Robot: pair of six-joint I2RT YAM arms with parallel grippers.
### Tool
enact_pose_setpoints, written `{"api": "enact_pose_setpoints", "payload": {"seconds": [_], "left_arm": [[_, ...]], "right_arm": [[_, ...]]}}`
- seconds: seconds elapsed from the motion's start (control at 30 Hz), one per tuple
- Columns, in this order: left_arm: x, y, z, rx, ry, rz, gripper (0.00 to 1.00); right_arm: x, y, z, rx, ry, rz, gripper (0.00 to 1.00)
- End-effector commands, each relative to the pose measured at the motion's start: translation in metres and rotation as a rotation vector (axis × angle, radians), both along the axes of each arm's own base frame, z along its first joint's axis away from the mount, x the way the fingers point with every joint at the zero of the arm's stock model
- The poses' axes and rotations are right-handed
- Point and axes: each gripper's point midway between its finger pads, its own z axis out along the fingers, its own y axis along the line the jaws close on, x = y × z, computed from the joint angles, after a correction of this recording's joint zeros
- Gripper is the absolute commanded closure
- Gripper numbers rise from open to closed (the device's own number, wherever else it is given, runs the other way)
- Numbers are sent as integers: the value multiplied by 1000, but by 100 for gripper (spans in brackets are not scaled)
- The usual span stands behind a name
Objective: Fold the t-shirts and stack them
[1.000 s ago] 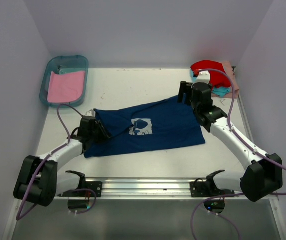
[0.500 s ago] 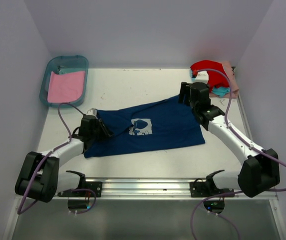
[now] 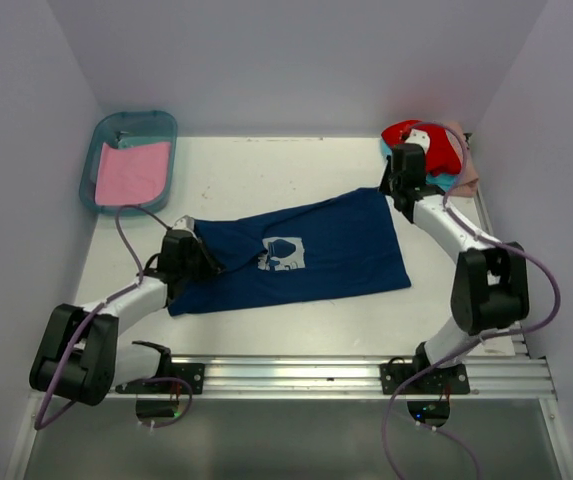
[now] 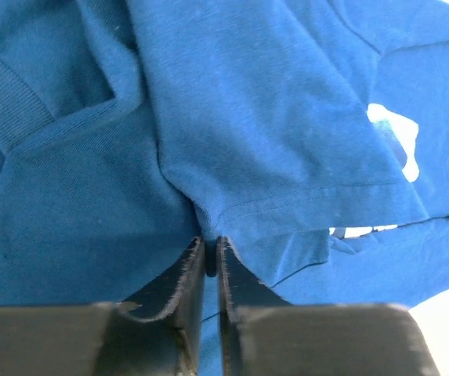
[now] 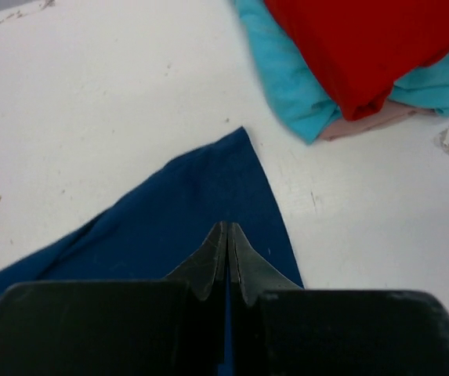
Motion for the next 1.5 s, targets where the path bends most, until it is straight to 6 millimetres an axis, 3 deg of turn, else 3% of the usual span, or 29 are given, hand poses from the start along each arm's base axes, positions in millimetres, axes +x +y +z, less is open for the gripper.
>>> {"api": "enact_pose_setpoints", "payload": {"seconds": [0.0,0.03,0.07,0.1,0.13,0.17,0.2,0.23,0.27,0.3,0.37,0.4,0.53,0.7,1.13,1.3,1.33,1.47], "left_arm": [[8,-5,17,-13,-69,-14,88],[7,-5,19,-12,-72,-15,90],[7,-4,21,-10,-78,-12,93],[7,-4,22,-11,-79,-11,95],[6,-3,24,-11,-81,-11,96],[6,-3,27,-10,-86,-11,98],[6,-3,29,-9,-89,-11,99],[6,-2,33,-6,-95,-11,100],[6,-2,35,-4,-99,-10,100],[7,-1,39,-3,-112,-7,100],[2,3,42,15,-100,-1,100],[2,3,44,18,-104,-1,100],[2,5,57,19,-122,3,100],[2,6,68,16,-143,11,100],[7,10,83,44,-151,21,100],[11,10,103,43,-187,20,100],[11,10,106,44,-192,20,100],[16,15,124,67,-221,32,100]], "right_arm": [[42,2,9,96,-15,12,100],[49,-1,6,101,-10,11,100],[64,-1,-1,109,5,14,85],[68,-1,-6,118,31,16,61],[76,-4,-13,132,46,17,49],[86,-4,-6,144,30,14,42],[92,-5,-29,151,76,10,31],[98,-6,-35,181,91,17,30],[109,-7,-27,193,73,17,30],[112,-8,-49,194,123,12,30],[122,-11,-51,205,125,8,32],[123,-10,-62,208,150,12,33],[127,-10,-76,211,186,5,37],[118,-15,-95,193,245,-24,41],[86,-25,-117,169,292,-77,49],[85,-27,-123,161,286,-91,66],[86,-28,-122,159,284,-93,78],[89,-29,-114,156,256,-93,99]]}}
